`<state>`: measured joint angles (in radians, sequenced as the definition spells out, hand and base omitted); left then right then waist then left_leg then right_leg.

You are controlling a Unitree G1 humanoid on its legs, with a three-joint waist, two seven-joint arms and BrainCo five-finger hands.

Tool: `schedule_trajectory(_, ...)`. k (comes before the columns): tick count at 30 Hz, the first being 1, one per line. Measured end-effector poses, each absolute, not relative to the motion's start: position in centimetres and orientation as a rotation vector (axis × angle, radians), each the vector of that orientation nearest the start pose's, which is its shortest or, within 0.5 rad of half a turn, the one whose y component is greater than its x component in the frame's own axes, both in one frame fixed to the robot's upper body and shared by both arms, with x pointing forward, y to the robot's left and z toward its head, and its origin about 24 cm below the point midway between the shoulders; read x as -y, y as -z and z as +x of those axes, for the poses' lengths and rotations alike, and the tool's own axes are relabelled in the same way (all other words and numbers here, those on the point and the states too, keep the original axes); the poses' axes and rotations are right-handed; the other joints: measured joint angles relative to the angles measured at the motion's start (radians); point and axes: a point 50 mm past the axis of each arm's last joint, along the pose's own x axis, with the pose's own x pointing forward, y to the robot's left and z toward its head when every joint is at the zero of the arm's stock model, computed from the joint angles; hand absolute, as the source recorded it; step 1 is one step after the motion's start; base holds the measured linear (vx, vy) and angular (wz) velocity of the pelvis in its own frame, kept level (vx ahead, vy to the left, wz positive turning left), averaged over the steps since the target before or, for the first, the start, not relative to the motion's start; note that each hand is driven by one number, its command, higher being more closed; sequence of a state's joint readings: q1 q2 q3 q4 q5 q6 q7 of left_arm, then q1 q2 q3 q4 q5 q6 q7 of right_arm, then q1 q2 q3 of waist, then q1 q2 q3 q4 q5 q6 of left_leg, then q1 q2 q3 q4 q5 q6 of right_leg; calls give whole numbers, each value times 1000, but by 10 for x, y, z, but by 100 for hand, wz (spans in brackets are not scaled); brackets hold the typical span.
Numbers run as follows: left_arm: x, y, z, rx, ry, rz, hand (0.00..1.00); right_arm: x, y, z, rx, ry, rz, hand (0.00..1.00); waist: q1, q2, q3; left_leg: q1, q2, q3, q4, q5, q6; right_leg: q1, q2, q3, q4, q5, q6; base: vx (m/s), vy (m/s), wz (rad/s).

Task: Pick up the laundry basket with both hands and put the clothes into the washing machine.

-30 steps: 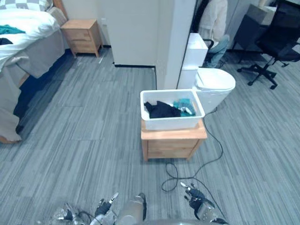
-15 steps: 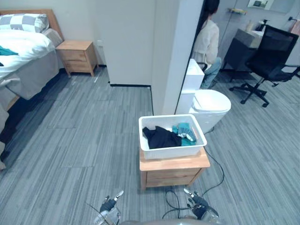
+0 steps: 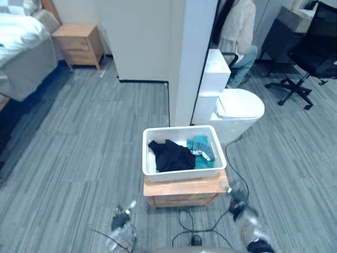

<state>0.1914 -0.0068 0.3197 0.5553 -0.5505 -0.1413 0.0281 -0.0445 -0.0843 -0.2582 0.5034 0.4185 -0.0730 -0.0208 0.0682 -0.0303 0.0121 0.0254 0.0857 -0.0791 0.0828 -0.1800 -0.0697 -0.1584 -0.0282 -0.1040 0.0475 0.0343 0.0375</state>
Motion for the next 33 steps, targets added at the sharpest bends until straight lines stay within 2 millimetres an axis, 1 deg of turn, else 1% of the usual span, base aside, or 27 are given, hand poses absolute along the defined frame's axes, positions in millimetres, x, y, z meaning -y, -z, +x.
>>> schedule_trajectory(1,-240,94,140,-446,-638,-537,0,239,38,232,-267,393,354,0,0,-1,0,-8,-4,-1,0,3,0,-4,-4,2,-9,7,3,0,36,-7)
schedule_trajectory(2,-258,78,145,-359,-653,-510,0,257,18,238,-185,411,295,0,0,2,1,-19,-12,-3,0,5,4,-4,-9,2,-31,21,4,4,47,-2)
schedule_trajectory(4,-285,52,148,-243,-685,-449,0,281,-6,248,-113,438,210,0,2,3,3,-33,-19,-4,2,7,6,-5,-13,8,-62,42,8,2,47,-5)
schedule_trajectory(5,-303,36,150,-178,-700,-395,0,293,-21,255,-70,438,162,0,1,5,4,-41,-21,-5,3,7,6,-5,-15,9,-77,54,7,-2,30,-3)
schedule_trajectory(6,-311,27,152,-150,-700,-368,0,298,-29,259,-50,435,140,0,1,5,4,-46,-23,-7,4,7,6,-5,-15,9,-85,59,8,-10,26,3)
schedule_trajectory(7,-324,5,160,-79,-668,-292,0,306,-50,271,2,415,81,0,1,7,13,-55,-25,-17,5,7,6,-6,-17,7,-98,69,8,-26,14,6)
schedule_trajectory(8,-328,-4,165,-52,-652,-269,0,308,-59,275,24,406,59,0,1,9,17,-61,-27,-23,5,7,7,-6,-17,5,-104,74,7,-59,13,8)
schedule_trajectory(9,-334,-18,176,-8,-626,-233,0,311,-77,286,67,375,17,0,2,12,25,-77,-30,-33,5,9,10,-18,-20,3,-108,82,6,-76,9,5)
schedule_trajectory(10,-337,-24,181,11,-610,-219,0,311,-87,293,87,351,-2,0,1,14,28,-88,-32,-38,6,9,11,-28,-21,3,-109,88,7,-82,10,3)
schedule_trajectory(12,-342,-52,207,78,-527,-150,0,303,-122,321,148,264,-79,0,2,13,78,-114,-41,-49,21,12,15,-48,-26,7,-122,117,3,-106,1,-1)
schedule_trajectory(13,-344,-59,212,90,-508,-134,0,300,-129,328,155,240,-94,0,3,11,88,-127,-44,-50,29,12,15,-59,-28,10,-122,124,2,-157,-13,-6)
schedule_trajectory(14,-347,-70,226,107,-466,-118,0,295,-143,340,166,203,-115,0,5,9,105,-155,-50,-52,43,14,16,-83,-31,17,-123,138,0,-189,-19,-4)
schedule_trajectory(15,-349,-77,239,109,-439,-104,0,292,-152,350,166,186,-126,0,7,8,122,-180,-57,-54,52,21,16,-101,-37,19,-123,148,1,-176,-18,-1)
schedule_trajectory(16,-349,-81,245,110,-427,-100,0,291,-156,353,166,181,-128,0,7,10,134,-187,-60,-55,57,23,15,-107,-40,19,-123,153,-1,-134,-11,3)
schedule_trajectory(18,-344,-86,268,90,-376,-102,0,286,-164,365,145,150,-132,0,12,15,171,-214,-69,-54,65,31,14,-131,-47,25,-125,171,-1,-127,4,0)
schedule_trajectory(19,-341,-85,274,78,-363,-112,0,285,-164,367,138,145,-134,0,14,15,178,-223,-70,-53,70,32,14,-138,-48,27,-126,175,-2,-135,11,-5)
schedule_trajectory(20,-335,-81,284,53,-338,-127,0,283,-165,371,119,141,-136,0,19,15,193,-235,-71,-50,76,32,14,-148,-48,31,-127,182,-5,-67,7,-5)
schedule_trajectory(23,-317,-69,299,-24,-276,-142,0,279,-171,379,91,135,-145,0,21,14,222,-256,-69,-44,83,34,10,-163,-45,38,-137,196,-9,-61,-6,-7)
schedule_trajectory(24,-305,-59,307,-66,-255,-160,0,276,-177,384,93,132,-149,0,19,16,230,-275,-69,-40,91,34,10,-181,-44,43,-139,203,-13,-40,-2,-11)
schedule_trajectory(26,-293,-52,314,-105,-235,-183,0,271,-186,389,107,128,-140,0,17,17,248,-281,-67,-30,92,35,8,-193,-45,52,-139,208,-13,-26,15,-13)
schedule_trajectory(27,-284,-46,319,-130,-225,-209,0,265,-192,392,121,118,-130,0,7,21,256,-290,-66,-28,93,36,6,-201,-46,53,-139,210,-14,-20,21,-8)
schedule_trajectory(28,-276,-41,322,-152,-214,-221,0,260,-194,395,124,110,-120,0,0,24,259,-295,-65,-28,93,37,5,-206,-46,53,-138,210,-14,-13,15,-6)
schedule_trajectory(29,-267,-38,326,-166,-199,-243,0,258,-195,397,122,108,-115,0,0,24,259,-301,-64,-24,93,37,5,-214,-45,57,-137,211,-14,1,6,-5)
schedule_trajectory(31,-241,-37,337,-176,-146,-279,0,252,-196,401,109,109,-108,0,-2,28,266,-309,-55,-22,92,38,3,-222,-43,57,-137,212,-15,4,0,-3)
schedule_trajectory(32,-234,-37,340,-179,-130,-283,0,251,-196,402,105,111,-108,0,-2,30,269,-309,-54,-21,92,38,3,-223,-43,57,-137,212,-15,0,0,0)
schedule_trajectory(33,-224,-40,345,-172,-105,-298,0,247,-199,404,106,112,-117,0,-2,34,278,-309,-53,-22,91,38,2,-223,-42,57,-137,212,-15,0,0,0)
